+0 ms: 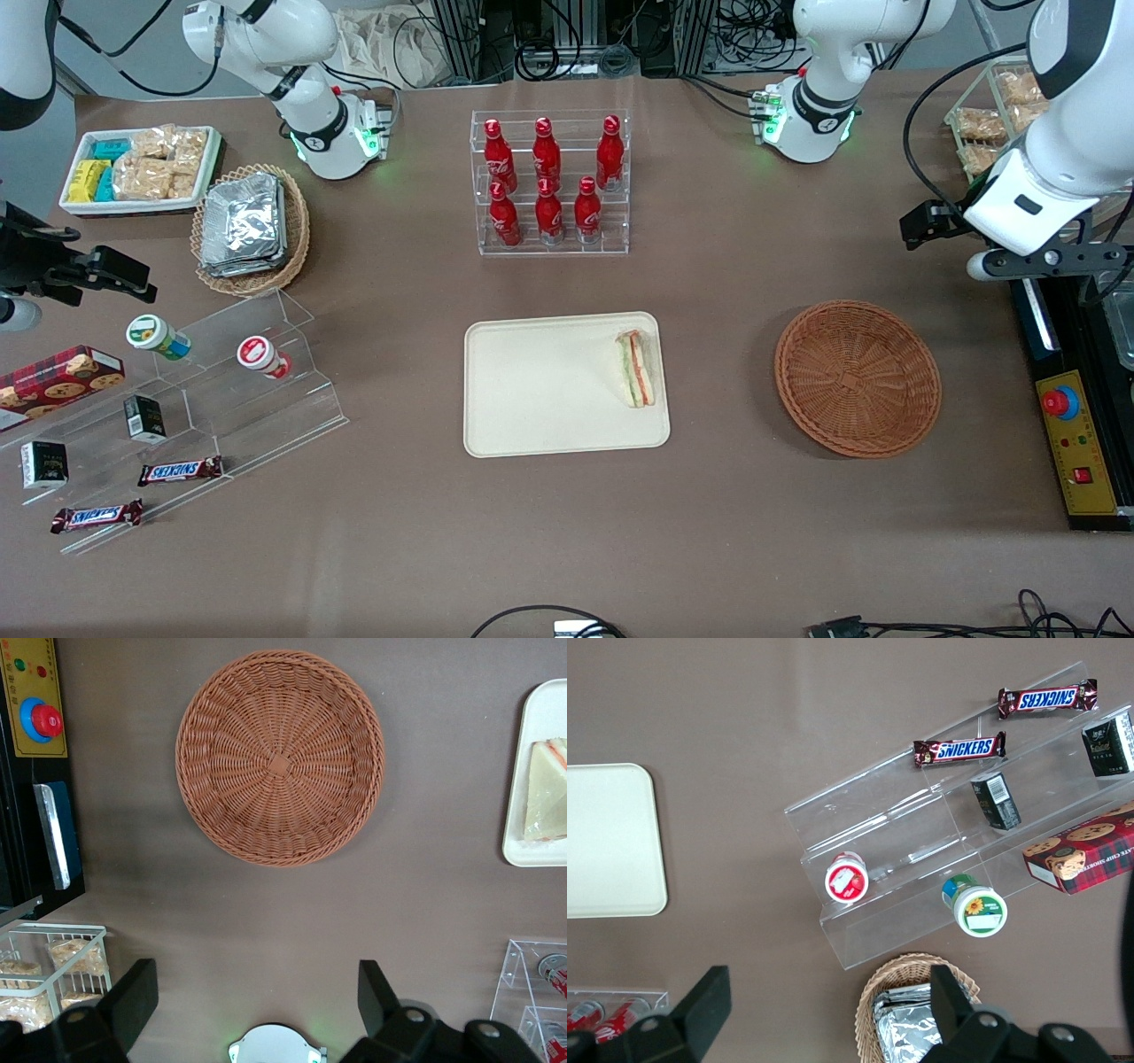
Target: Place sandwich from basket to tray
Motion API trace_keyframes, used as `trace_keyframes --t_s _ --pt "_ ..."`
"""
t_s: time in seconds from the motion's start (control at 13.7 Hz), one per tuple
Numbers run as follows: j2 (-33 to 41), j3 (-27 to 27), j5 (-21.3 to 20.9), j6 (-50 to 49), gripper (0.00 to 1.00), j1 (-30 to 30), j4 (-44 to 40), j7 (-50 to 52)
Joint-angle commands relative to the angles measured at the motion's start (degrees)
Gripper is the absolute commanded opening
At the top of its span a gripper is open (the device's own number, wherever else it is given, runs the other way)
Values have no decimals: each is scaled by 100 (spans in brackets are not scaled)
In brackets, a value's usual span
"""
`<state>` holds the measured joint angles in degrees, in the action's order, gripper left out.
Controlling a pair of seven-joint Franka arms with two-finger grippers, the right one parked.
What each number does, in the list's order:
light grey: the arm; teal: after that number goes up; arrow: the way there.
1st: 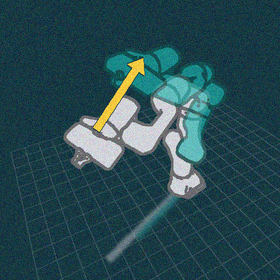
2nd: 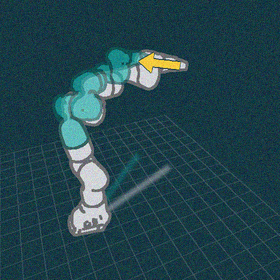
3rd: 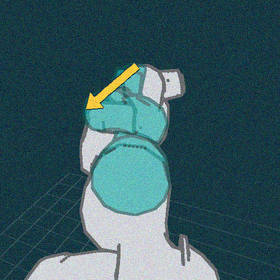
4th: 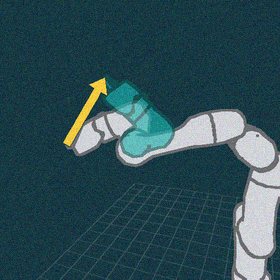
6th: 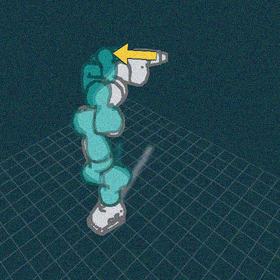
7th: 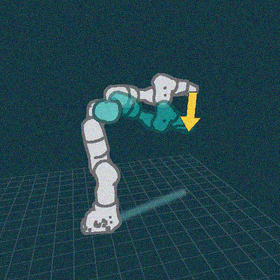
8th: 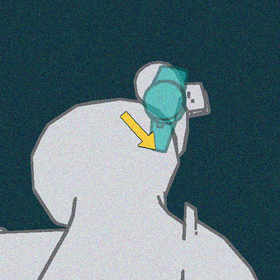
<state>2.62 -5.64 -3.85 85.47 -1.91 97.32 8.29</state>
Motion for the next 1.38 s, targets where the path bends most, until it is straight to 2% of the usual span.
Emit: trace_keyframes --t_s 0.0,0.44,0.73,1.31 --pt "152 -25 -10 -100 100 51 103 -99" --pt "90 -33 -248 -382 100 68 -55 -99" --pt "108 -630 -222 -408 100 806 -117 -99" --pt "81 -613 -134 -294 100 798 -108 -73"
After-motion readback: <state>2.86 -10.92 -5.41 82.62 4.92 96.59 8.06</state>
